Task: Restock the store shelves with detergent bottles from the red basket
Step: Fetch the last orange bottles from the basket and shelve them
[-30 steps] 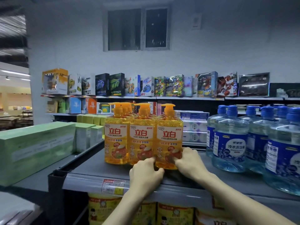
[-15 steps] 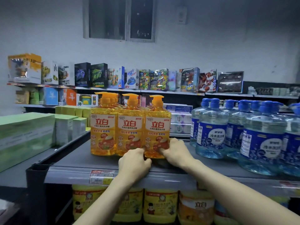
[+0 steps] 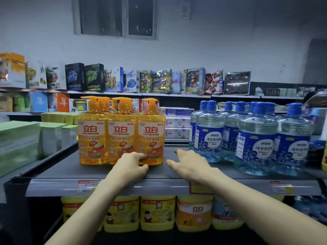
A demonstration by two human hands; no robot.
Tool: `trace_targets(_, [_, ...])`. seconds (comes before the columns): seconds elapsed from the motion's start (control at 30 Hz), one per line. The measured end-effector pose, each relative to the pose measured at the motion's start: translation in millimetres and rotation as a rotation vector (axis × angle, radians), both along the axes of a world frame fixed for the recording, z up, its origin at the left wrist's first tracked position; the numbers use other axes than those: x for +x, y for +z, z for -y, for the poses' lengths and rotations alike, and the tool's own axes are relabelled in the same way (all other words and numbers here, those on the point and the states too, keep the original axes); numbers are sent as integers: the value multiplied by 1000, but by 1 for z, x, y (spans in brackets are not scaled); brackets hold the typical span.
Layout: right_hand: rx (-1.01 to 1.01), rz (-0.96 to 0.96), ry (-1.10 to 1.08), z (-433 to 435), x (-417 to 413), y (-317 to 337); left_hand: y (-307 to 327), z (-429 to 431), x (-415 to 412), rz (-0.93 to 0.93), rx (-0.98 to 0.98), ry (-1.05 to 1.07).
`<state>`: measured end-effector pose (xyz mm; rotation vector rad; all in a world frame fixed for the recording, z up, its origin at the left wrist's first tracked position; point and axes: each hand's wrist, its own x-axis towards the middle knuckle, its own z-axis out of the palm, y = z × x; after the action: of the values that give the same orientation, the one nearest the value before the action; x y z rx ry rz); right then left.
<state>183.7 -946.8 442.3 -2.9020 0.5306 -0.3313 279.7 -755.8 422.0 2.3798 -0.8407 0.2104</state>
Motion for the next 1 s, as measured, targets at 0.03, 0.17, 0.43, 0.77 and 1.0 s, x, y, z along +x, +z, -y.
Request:
trace_targets(0.03, [-5, 4, 4, 5, -11, 1, 1, 7, -8, 17, 23, 5])
trace_targets(0.17, [-41, 39, 16, 31, -58, 1, 3, 50, -51, 103, 115, -2])
trace_targets(0.43, [-88, 144, -60, 125, -191, -20, 3, 158, -171, 251, 193, -56])
trace_targets(0.77, [-142, 28, -274, 245, -377, -81, -82, 322, -338, 170, 248, -321])
trace_targets(1.0, [-17, -92, -394, 313, -479, -161, -156, 411, -427, 47, 384, -500])
